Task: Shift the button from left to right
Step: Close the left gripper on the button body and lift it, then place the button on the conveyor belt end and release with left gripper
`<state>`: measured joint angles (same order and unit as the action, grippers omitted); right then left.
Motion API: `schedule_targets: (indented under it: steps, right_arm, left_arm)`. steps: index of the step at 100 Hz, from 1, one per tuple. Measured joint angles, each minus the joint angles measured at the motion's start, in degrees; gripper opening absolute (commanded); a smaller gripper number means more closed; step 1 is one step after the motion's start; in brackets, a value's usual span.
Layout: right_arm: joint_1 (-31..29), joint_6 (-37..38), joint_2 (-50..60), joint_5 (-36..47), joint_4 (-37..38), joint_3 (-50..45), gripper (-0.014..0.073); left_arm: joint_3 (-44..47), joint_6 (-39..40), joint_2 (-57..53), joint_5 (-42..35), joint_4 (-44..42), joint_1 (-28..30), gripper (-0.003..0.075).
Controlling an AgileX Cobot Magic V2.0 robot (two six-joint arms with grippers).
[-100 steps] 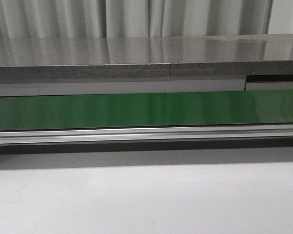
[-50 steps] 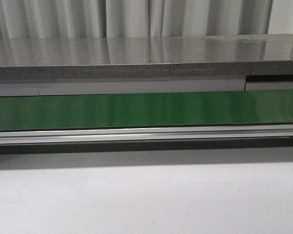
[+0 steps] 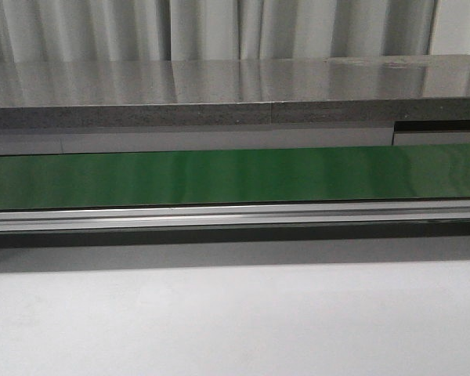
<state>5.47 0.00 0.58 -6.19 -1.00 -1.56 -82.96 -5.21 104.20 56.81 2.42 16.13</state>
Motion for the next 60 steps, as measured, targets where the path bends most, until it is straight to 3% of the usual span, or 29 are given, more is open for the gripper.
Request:
schedule_targets:
  steps: [25,39,51,60]
  right_arm:
    - [0.0,0.0,0.0,0.0,0.0,0.0,-0.0068]
    - [0.0,0.0,0.0,0.0,0.0,0.0,-0.0068]
    - [0.0,0.0,0.0,0.0,0.0,0.0,-0.0068]
    - [0.0,0.0,0.0,0.0,0.0,0.0,-0.0068]
  left_arm:
    - [0.0,-1.0,0.6,0.1,0.2,-6.9,-0.0018]
    - [0.0,-1.3,1.6,0.1,0.2,-7.9,-0.0005]
    - [0.0,-1.3,2.3,0.2,0.1,-7.9,0.0117]
    - [0.0,-1.3,2.4,0.2,0.1,-7.9,0.0287]
